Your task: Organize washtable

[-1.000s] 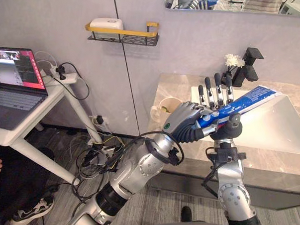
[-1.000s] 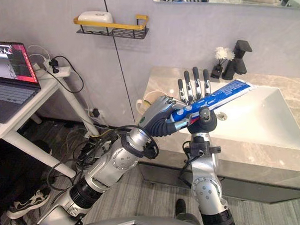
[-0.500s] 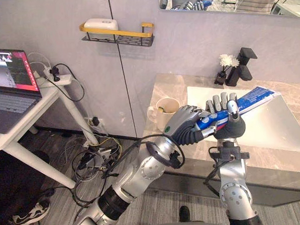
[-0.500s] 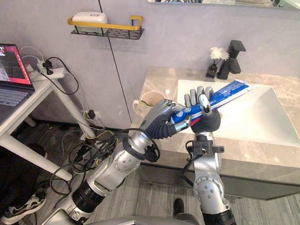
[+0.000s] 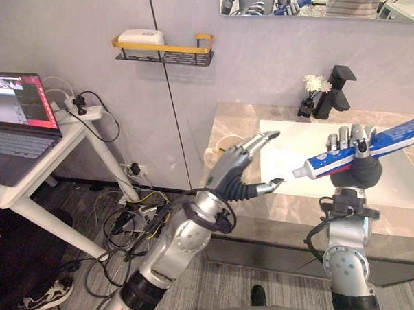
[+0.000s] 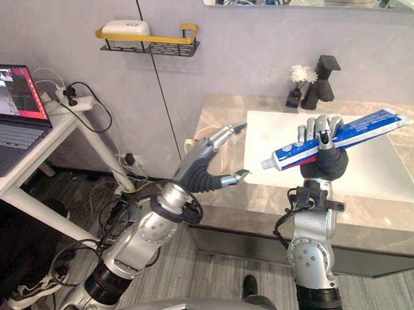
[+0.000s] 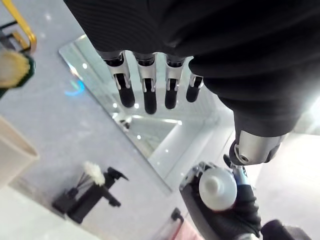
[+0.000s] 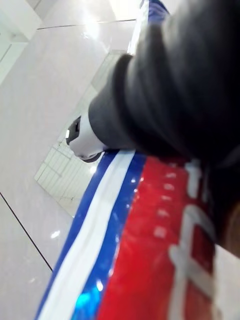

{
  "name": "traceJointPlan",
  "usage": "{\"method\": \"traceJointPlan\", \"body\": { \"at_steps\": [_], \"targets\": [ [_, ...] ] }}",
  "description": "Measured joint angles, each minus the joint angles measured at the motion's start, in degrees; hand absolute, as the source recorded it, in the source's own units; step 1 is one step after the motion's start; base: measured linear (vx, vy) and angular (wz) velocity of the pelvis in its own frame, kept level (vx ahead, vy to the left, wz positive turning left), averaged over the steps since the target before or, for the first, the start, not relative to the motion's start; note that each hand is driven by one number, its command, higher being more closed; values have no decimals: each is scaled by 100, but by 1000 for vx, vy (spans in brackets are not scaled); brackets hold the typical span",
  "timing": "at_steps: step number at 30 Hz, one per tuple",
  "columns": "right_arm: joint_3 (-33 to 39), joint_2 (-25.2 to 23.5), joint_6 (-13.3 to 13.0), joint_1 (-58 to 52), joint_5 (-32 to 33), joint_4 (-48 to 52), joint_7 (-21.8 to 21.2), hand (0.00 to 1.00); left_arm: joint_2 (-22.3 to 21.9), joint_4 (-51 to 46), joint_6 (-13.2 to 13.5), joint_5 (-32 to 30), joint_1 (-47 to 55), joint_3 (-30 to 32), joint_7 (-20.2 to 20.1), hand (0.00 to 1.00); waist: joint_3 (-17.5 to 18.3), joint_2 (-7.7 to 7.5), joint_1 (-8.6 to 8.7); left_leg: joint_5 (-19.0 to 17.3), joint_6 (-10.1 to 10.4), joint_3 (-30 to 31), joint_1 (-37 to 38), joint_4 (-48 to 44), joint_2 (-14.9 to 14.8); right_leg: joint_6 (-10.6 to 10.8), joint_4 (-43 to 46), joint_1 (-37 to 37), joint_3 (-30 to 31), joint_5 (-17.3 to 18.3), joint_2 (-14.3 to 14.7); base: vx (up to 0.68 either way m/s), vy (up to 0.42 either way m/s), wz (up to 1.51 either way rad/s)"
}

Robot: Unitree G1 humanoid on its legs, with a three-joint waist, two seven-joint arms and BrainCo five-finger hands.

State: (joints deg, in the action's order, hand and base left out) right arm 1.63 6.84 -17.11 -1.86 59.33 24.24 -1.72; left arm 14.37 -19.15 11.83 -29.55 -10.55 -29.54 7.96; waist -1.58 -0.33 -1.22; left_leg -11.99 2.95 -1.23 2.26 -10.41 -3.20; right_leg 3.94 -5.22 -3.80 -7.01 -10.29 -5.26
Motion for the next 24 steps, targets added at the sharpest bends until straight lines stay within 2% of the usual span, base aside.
{"method": "traceJointPlan", "body": {
  "at_steps": [4, 7, 11, 16, 19, 24],
  "targets": [
    [-95, 94, 8, 371, -179, -18, 1, 100, -2, -469, 32, 16, 121, 372, 91, 0, 2, -2, -105, 0, 0, 18, -11, -11, -2, -17, -18, 8, -18, 11, -4, -4, 0, 1],
    [-176, 232, 32, 578, -478, -153, -9, 100, 4, -817, 86, 143, 652, 879, 231, 0, 16, -27, -164, 3, 3, 82, -70, -25, -2, -13, -24, 9, -121, 10, -19, 1, -3, 14],
    [-180, 559, 169, 869, -893, -491, 0, 100, -4, -923, 98, 163, 1298, 1613, 373, 0, 31, -55, -295, 9, 10, 201, -145, -44, -2, -44, -8, 9, -212, -11, -28, 17, -9, 17],
    [-183, 900, 265, 1291, -1195, -786, -6, 100, -131, -779, 101, 173, 2111, 2231, 405, 0, 60, -136, -450, 11, 10, 314, -194, -35, -1, -43, -10, 16, -328, -12, -43, 21, -5, 12],
    [-161, 1335, 316, 1776, -1528, -1154, -5, 100, -368, 241, -34, 231, 2433, 2748, 356, 0, 47, -231, -571, 16, 3, 316, -206, -12, 6, -40, -33, 9, -341, -9, -57, -1, 7, 4],
    [-166, 1736, 410, 2367, -1737, -1552, -54, 100, -501, 2106, -278, 404, 2576, 2938, 122, 0, 51, -351, -609, 43, -17, 367, -316, 17, 30, -23, -21, -77, -410, 3, -103, 7, 2, 9]
  ]
}}
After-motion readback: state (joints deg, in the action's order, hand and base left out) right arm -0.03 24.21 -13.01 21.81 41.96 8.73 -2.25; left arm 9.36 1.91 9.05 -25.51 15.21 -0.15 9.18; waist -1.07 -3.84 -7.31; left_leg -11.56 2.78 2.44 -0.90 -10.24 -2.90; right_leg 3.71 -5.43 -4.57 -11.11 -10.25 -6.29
